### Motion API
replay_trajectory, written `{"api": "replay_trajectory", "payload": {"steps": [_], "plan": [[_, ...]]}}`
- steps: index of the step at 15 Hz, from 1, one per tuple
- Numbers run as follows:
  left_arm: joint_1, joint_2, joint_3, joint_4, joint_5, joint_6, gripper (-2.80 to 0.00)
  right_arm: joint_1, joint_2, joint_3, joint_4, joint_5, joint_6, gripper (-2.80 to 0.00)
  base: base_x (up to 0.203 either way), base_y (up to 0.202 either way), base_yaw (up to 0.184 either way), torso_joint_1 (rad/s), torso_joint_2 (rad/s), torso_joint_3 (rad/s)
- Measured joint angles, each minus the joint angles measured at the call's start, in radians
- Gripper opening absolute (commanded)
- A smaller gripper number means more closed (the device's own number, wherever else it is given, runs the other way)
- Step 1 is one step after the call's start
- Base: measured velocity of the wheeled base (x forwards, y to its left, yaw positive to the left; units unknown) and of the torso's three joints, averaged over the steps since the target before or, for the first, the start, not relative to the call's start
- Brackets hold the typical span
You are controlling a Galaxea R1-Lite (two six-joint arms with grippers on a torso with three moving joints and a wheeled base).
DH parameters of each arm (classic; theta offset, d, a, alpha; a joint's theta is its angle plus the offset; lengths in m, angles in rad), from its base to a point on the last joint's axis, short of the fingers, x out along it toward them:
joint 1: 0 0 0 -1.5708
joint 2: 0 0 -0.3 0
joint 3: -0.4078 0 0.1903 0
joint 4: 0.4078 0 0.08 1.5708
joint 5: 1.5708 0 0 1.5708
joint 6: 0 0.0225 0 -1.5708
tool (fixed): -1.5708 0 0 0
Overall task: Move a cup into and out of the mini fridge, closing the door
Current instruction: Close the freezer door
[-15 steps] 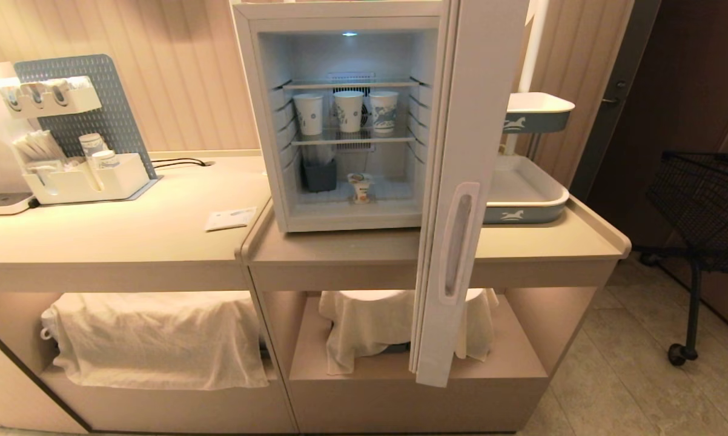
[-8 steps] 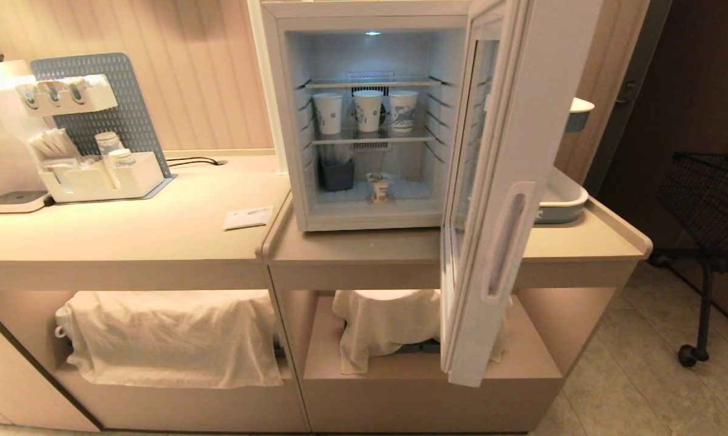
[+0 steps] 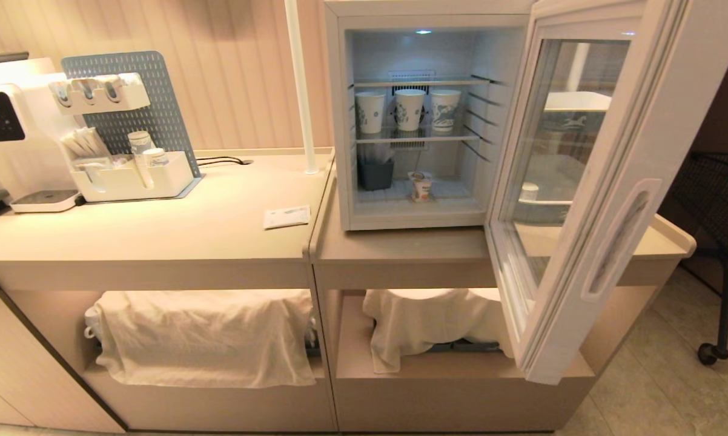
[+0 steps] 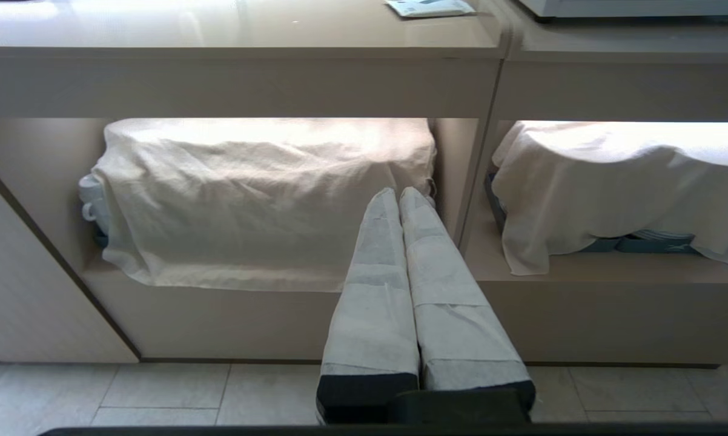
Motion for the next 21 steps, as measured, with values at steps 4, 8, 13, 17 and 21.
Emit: {"api": "replay_trajectory", "payload": {"steps": [4,8,13,17,21], "plan": [[0.000,0.000,0.000,0.000,0.000,0.000,-2.80,0.000,0.000,0.000,0.000,0.001,-0.001,-2.80,0.000,0.193,0.000,0.003,0.00,0.004],[0.000,0.000,0.000,0.000,0.000,-0.001,-2.80,-0.001,0.000,0.000,0.000,0.000,0.000,-2.80,0.000,0.158,0.001,0.002,0.00,0.002],[0.000,0.000,0.000,0.000,0.000,-0.001,-2.80,0.000,0.000,0.000,0.000,0.000,-0.002,-2.80,0.000,0.000,0.000,0.000,0.00,0.000],[0.000,0.000,0.000,0.000,0.000,-0.001,-2.80,0.000,0.000,0.000,0.000,0.000,-0.001,-2.80,0.000,0.000,0.000,0.000,0.00,0.000],[0.000,0.000,0.000,0.000,0.000,0.000,-2.80,0.000,0.000,0.000,0.024,0.001,-0.002,-2.80,0.000,0.000,0.000,0.000,0.00,0.000]]}}
